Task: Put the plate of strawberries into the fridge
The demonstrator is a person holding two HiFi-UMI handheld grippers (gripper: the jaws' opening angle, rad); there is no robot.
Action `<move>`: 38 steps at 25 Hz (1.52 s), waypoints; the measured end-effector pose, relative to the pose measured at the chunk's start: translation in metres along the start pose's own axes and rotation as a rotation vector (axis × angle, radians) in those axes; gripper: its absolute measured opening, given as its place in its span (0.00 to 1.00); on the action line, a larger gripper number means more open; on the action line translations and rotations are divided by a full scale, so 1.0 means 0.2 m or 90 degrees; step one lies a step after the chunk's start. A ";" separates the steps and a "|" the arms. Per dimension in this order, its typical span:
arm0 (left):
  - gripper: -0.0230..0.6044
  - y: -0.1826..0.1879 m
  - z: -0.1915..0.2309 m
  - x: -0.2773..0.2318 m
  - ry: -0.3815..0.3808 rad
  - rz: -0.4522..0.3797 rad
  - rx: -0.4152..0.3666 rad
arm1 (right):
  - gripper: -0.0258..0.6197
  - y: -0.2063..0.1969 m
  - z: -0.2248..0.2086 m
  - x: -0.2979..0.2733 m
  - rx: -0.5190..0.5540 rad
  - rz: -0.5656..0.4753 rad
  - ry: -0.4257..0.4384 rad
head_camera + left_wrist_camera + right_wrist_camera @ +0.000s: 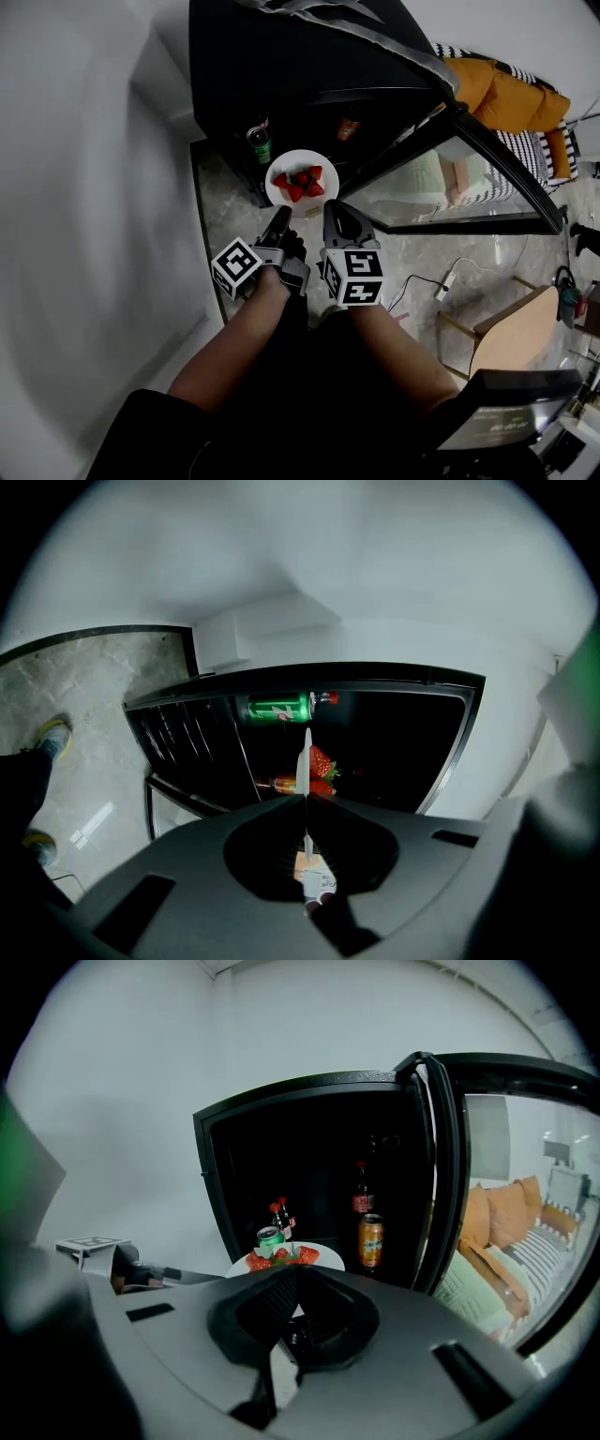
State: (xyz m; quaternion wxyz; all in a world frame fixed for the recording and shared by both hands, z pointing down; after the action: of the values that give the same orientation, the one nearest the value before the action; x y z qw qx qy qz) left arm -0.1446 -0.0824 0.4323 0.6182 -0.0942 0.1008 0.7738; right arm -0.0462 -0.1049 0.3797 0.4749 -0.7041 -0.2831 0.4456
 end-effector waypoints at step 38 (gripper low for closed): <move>0.05 -0.03 0.38 -0.39 -0.033 -0.140 0.008 | 0.05 -0.33 -0.31 -0.34 0.006 -0.016 0.079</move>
State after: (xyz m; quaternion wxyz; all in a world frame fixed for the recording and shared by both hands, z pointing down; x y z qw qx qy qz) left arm -0.1227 -0.1331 0.5265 0.7021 -0.0805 0.0786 0.7031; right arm -0.0178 -0.1609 0.4736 0.5001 -0.7247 -0.2600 0.3963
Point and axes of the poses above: the fingertips, and each gripper's own axes: x backward along the fingers, z to its left, y out of its top, the point moved 1 cm from there along x, backward along the fingers, and after that the axes turned 9 degrees about -z, right-handed, at the moved point
